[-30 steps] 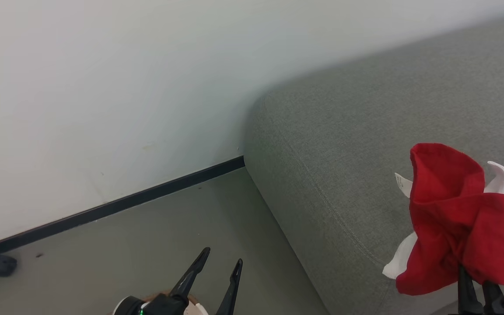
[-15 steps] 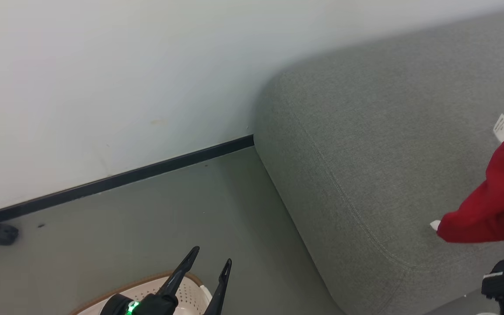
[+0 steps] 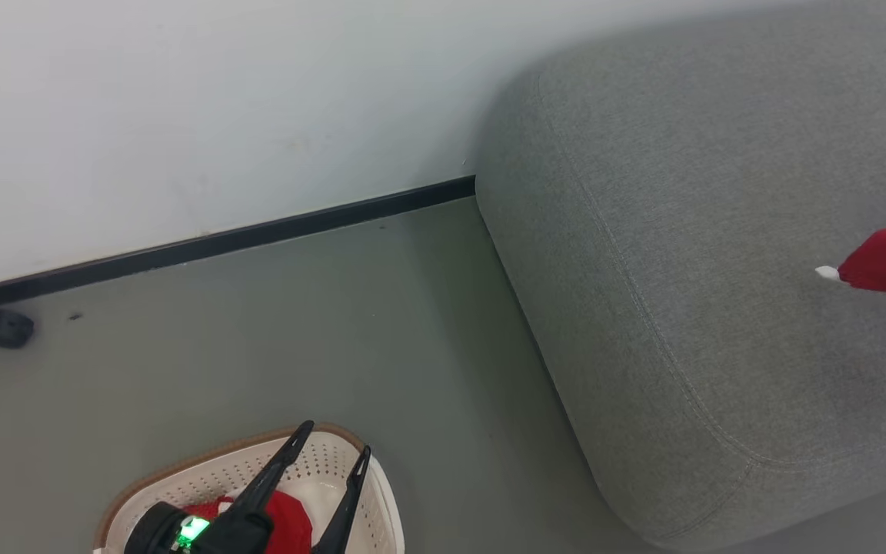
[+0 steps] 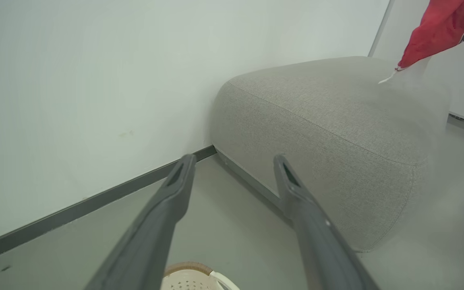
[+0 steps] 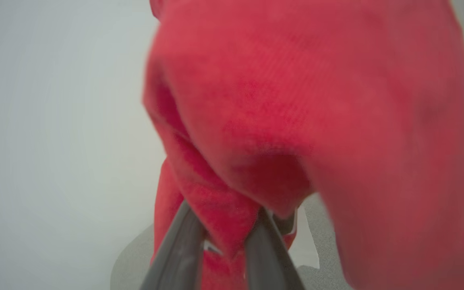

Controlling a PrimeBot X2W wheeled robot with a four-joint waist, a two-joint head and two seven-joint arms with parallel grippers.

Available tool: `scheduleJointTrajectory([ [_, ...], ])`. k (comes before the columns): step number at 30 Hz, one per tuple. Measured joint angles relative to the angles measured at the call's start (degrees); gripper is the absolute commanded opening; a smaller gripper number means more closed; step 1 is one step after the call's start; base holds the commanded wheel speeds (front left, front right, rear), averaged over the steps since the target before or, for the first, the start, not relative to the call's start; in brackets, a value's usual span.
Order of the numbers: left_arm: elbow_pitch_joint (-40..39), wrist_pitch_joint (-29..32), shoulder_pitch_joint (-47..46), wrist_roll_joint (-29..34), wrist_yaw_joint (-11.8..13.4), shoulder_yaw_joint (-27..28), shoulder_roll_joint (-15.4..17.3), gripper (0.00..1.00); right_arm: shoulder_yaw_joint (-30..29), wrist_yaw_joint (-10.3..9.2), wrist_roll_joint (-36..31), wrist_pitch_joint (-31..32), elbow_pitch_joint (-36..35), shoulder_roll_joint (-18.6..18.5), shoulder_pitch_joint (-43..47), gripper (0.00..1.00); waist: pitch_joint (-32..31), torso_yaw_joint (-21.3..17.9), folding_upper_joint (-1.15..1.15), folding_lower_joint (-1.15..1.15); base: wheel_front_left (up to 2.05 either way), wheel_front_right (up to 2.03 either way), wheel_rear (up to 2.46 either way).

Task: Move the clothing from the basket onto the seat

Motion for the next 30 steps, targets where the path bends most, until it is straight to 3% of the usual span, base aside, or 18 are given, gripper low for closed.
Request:
scheduleJointTrajectory([
  [10, -0.9, 0.0, 0.0, 0.1, -0.5, 1.7, 2.1, 1.00, -2.8, 0.68, 5.0, 2.0, 10.7, -2.6, -11.7, 0.00, 4.3, 1.9, 0.00, 0.00, 0.00, 0.00, 0.00],
  [17, -1.5, 0.0, 0.0, 0.0, -0.6, 2.2, 2.7, 1.00, -1.5, 0.67, 4.6, 2.6, 16.9, -3.2, -16.6, 0.00, 6.0, 3.1, 0.00, 0.00, 0.00, 0.00, 0.00],
  [25, -1.6, 0.0, -0.1, -0.3, -0.9, 2.4, 2.7, 1.00, 2.2, -1.44, -0.7, 4.1, 27.3, -6.2, -20.0, 0.00, 7.3, 4.9, 0.00, -0.01, 0.00, 0.00, 0.00],
  [30, -2.3, 0.0, -0.1, -0.3, -1.0, 3.4, 2.9, 1.00, 6.3, -1.92, -5.6, 5.2, 29.9, -8.2, -20.0, 0.00, 8.4, 5.6, 0.00, -0.01, 0.00, 0.00, 0.00],
])
